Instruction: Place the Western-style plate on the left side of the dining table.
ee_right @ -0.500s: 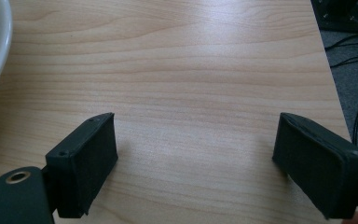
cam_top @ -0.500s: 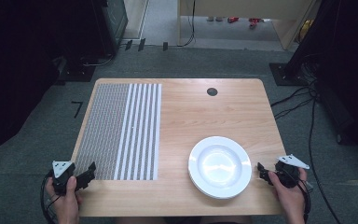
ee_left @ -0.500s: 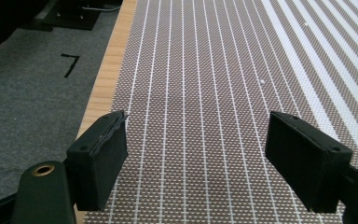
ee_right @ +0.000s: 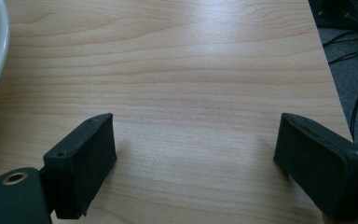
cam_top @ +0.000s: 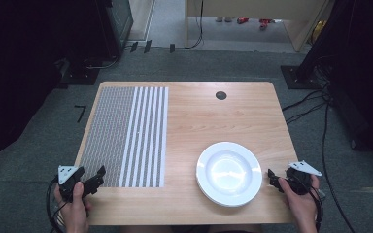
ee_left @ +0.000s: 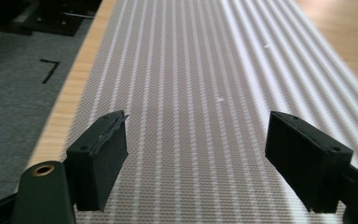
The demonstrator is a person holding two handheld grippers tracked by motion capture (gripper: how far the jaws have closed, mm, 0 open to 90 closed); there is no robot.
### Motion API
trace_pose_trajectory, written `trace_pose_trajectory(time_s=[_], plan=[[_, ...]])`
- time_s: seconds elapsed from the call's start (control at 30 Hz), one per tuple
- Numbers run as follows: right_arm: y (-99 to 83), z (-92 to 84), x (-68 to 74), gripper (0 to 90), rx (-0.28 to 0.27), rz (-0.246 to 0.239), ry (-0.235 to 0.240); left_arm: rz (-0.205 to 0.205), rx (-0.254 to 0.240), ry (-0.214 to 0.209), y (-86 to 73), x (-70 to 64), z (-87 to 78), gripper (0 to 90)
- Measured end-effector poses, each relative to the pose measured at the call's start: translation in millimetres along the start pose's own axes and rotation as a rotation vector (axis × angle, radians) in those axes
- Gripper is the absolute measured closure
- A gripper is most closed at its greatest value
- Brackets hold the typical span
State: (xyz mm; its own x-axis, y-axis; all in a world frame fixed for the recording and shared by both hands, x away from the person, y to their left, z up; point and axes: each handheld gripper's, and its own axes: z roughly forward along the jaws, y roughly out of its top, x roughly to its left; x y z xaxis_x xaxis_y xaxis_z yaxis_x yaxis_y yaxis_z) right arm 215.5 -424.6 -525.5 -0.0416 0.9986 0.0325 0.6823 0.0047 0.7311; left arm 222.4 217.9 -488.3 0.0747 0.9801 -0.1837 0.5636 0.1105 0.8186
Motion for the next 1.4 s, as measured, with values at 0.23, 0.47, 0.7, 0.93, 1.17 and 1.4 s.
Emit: trace_pose_trajectory(time_s=[0.23, 0.47, 0.7, 0.93, 1.17, 1.4], plan=[[0.5, -1.4, -0.3, 13.6, 0.000, 0.028, 0.007, 0.032, 0.001, -0.032, 2.7, -19.3, 1.2, 21.2], [1.2, -3.5, 2.2, 13.8, -0.004, 0.031, 0.016, 0.047, 0.000, -0.062, 4.9, -34.8, 3.6, 21.2], [2.3, -7.1, 2.3, 13.9, -0.022, 0.034, 0.009, 0.066, 0.009, -0.090, 4.8, -46.4, 7.0, 21.2], [1.3, -11.9, 0.4, 14.0, -0.038, 0.041, 0.001, 0.068, 0.015, -0.129, 5.3, -57.6, 10.3, 21.3], [0.9, -15.5, 0.4, 14.0, -0.055, 0.041, 0.006, 0.093, 0.029, -0.171, 3.8, -74.3, 14.4, 21.3], [1.8, -18.6, 3.2, 14.0, -0.067, 0.045, 0.022, 0.115, 0.042, -0.202, 0.7, -90.1, 17.3, 21.3]])
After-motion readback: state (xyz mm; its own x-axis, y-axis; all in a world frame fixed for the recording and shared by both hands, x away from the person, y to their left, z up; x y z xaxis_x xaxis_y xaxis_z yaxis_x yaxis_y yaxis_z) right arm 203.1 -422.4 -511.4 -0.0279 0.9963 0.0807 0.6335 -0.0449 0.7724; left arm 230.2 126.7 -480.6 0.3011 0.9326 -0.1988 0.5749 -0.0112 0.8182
